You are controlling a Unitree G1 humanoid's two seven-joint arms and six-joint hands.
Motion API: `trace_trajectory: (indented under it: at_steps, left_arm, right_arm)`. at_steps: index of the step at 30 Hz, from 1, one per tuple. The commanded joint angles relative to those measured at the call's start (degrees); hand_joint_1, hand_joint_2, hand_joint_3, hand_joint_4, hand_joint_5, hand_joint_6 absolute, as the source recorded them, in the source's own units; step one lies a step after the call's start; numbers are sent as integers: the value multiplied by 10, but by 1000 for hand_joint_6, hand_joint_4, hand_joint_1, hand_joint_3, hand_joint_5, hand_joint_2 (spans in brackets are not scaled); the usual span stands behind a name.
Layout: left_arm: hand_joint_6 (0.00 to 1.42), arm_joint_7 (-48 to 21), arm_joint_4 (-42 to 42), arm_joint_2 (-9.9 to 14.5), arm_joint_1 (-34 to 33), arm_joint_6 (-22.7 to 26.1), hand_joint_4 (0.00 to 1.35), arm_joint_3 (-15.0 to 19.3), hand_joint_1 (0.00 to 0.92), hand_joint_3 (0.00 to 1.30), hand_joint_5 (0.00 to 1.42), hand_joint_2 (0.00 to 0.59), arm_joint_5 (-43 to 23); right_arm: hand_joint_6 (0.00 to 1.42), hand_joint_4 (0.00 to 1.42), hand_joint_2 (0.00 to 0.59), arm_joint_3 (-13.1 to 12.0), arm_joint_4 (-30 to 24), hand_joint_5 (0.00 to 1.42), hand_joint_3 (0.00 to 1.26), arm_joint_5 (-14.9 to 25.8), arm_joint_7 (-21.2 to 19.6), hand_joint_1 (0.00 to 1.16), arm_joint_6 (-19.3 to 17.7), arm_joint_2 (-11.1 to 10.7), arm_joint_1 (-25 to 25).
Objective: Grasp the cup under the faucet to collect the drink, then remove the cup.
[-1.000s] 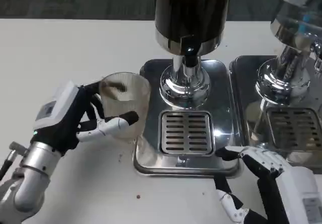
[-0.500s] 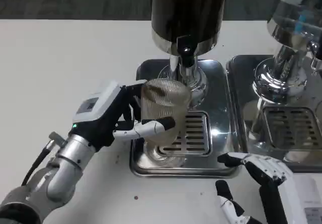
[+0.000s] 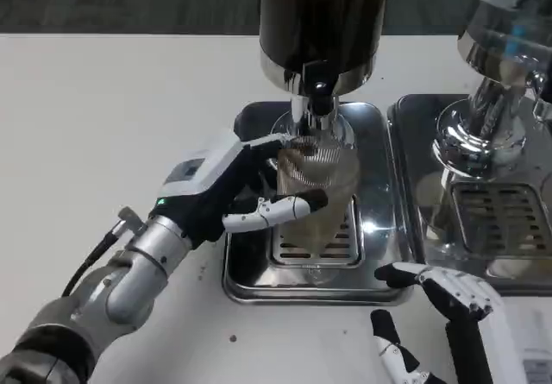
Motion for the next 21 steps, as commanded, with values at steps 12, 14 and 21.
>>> trace_trajectory:
  at_steps: [12, 14, 21]
  left_arm:
    - [287, -47, -18, 20, 5, -18, 159, 13, 6, 194, 294, 95, -32]
    - [275, -45, -22, 23, 8, -21, 154, 16, 6, 187, 284, 93, -34]
    - [270, -38, -64, 44, 37, -53, 145, 53, 0, 179, 270, 89, -65]
  right_arm:
    - [376, 481, 427, 0, -2, 399, 491, 8, 6, 490, 0, 1, -6]
    - [378, 481, 427, 1, 0, 399, 491, 9, 6, 490, 0, 1, -8]
    - [382, 481, 427, 1, 6, 399, 491, 12, 5, 490, -4, 1, -14]
